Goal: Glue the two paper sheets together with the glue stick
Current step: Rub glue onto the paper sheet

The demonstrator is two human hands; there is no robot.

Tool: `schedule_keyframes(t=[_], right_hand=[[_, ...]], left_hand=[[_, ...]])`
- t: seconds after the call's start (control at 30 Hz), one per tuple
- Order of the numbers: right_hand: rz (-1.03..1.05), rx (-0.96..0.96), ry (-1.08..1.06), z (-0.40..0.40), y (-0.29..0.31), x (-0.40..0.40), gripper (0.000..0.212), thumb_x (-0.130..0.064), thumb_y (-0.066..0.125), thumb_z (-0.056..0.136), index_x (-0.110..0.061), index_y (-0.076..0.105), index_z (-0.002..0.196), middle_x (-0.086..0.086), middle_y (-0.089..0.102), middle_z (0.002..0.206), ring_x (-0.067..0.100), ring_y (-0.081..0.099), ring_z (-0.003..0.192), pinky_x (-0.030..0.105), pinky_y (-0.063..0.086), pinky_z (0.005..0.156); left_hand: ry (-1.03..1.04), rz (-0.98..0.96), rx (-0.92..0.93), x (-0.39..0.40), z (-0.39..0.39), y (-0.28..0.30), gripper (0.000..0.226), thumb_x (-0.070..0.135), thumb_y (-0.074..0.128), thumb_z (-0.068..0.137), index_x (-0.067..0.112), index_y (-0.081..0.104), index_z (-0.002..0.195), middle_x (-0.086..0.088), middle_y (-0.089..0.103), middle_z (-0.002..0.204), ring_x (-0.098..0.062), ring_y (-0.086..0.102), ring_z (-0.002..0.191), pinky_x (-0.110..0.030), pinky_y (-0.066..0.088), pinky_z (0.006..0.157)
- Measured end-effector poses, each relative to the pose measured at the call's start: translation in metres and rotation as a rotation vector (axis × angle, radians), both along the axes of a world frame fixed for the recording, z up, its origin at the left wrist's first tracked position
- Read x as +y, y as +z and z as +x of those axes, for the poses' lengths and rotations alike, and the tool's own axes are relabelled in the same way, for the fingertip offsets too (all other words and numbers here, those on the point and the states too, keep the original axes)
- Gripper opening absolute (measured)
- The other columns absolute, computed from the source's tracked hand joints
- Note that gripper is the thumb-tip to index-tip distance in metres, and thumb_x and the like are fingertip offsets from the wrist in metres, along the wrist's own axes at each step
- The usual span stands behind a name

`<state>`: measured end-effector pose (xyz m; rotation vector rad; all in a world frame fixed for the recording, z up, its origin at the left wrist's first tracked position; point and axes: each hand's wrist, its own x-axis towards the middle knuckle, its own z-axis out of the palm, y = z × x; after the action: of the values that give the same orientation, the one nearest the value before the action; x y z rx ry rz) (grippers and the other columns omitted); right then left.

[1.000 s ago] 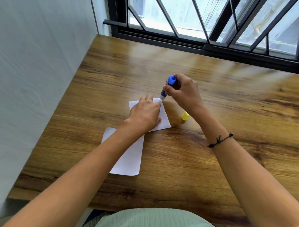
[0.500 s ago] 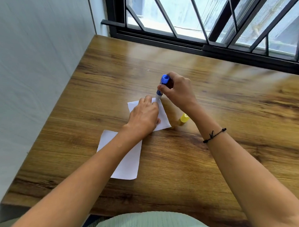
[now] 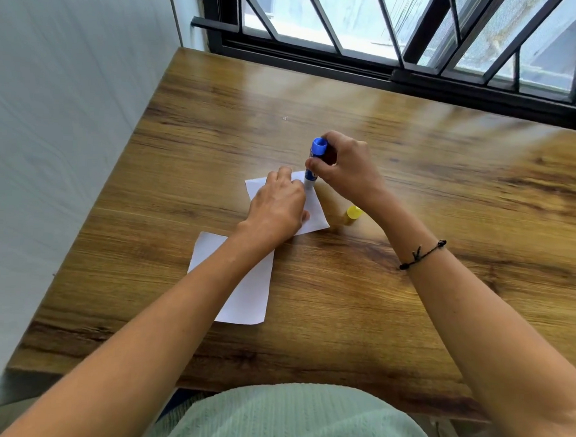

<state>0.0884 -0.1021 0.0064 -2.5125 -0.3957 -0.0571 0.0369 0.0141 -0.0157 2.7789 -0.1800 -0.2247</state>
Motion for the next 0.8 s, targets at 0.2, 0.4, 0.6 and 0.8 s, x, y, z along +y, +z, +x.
schedule_keyframes(t=[0.2, 0.4, 0.6, 0.8], right_hand=[[-0.027, -0.005, 0.004, -0.011, 0.002, -0.005, 0.029, -0.021, 0.064, 0.081, -0.002, 0.059, 0.102, 0.005, 0.056, 0.082, 0.021, 0.050, 0.075, 0.030, 0.039, 0.070], [0.007, 0.025, 0.002, -0.025, 0.002, -0.013, 0.024, -0.018, 0.063, 0.080, -0.003, 0.059, 0.098, 0.004, 0.057, 0.079, 0.020, 0.050, 0.073, 0.023, 0.035, 0.066], [0.028, 0.028, -0.007, -0.039, 0.001, -0.021, 0.023, -0.016, 0.064, 0.079, -0.002, 0.059, 0.096, 0.006, 0.058, 0.077, 0.020, 0.051, 0.072, 0.022, 0.035, 0.063], [0.029, 0.022, -0.005, -0.048, 0.002, -0.028, 0.022, -0.017, 0.065, 0.079, -0.003, 0.060, 0.095, 0.006, 0.060, 0.078, 0.019, 0.052, 0.071, 0.024, 0.039, 0.066]], left_hand=[[0.001, 0.008, 0.019, -0.001, 0.004, 0.003, 0.033, 0.024, 0.053, 0.089, 0.000, 0.054, 0.110, -0.016, 0.039, 0.127, -0.029, 0.037, 0.118, -0.037, 0.038, 0.091], [-0.001, 0.035, 0.047, 0.000, 0.012, 0.003, 0.037, 0.027, 0.055, 0.088, 0.000, 0.054, 0.112, -0.017, 0.037, 0.129, -0.031, 0.035, 0.122, -0.039, 0.038, 0.095], [0.015, 0.030, 0.035, 0.000, 0.019, 0.003, 0.042, 0.028, 0.058, 0.086, -0.001, 0.053, 0.115, -0.018, 0.040, 0.127, -0.032, 0.038, 0.120, -0.039, 0.038, 0.097], [0.035, 0.046, 0.042, 0.000, 0.023, 0.003, 0.042, 0.029, 0.057, 0.087, -0.002, 0.054, 0.115, -0.019, 0.039, 0.129, -0.033, 0.037, 0.121, -0.039, 0.037, 0.099]])
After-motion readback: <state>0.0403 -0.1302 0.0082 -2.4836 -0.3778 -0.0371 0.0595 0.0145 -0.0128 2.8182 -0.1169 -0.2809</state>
